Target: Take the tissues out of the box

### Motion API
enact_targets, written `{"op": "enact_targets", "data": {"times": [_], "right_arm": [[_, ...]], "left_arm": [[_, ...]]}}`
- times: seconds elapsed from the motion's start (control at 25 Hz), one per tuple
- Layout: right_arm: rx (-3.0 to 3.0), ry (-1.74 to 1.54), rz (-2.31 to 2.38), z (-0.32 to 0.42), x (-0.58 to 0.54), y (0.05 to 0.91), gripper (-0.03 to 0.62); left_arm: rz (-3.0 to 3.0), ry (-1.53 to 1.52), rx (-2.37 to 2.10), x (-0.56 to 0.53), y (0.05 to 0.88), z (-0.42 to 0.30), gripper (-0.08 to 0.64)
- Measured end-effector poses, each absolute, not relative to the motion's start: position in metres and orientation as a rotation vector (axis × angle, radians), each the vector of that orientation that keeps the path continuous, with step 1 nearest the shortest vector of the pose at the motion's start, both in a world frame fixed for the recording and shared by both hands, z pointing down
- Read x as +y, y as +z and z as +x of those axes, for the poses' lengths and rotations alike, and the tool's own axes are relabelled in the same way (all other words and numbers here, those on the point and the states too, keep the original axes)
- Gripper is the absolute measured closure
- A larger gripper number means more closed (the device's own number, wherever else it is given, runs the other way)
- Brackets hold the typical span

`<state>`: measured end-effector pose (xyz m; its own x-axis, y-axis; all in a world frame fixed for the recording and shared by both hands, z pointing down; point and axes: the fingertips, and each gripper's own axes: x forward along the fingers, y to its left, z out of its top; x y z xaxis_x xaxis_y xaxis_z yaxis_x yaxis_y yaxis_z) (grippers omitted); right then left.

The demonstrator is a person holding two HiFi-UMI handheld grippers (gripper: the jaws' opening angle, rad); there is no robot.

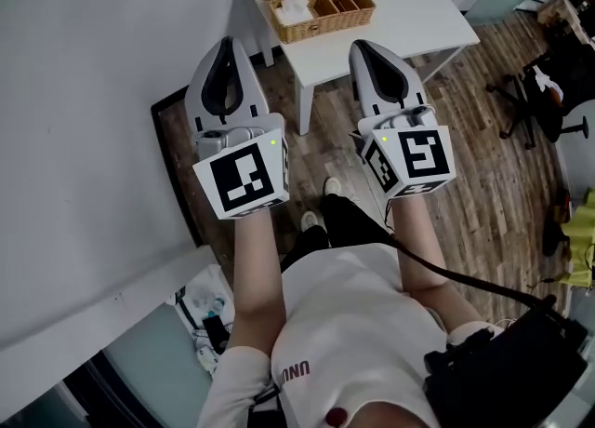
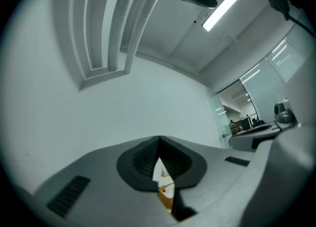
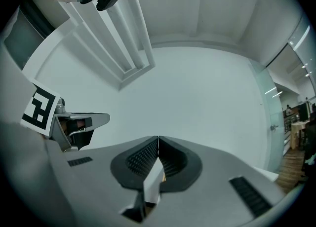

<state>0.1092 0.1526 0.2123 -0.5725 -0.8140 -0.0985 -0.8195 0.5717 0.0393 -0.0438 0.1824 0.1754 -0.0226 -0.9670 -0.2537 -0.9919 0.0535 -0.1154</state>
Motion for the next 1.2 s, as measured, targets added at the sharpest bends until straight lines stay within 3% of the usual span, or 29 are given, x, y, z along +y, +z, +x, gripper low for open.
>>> {"op": "enact_targets", "data": {"times": [1.2], "right_arm": [[2.781, 0.069, -1.341, 0.082, -0.047, 0.233, 0.572]], "left_arm": [[-1.928, 0.065, 2.177, 0.020, 0.203, -0.085, 0.551]]}}
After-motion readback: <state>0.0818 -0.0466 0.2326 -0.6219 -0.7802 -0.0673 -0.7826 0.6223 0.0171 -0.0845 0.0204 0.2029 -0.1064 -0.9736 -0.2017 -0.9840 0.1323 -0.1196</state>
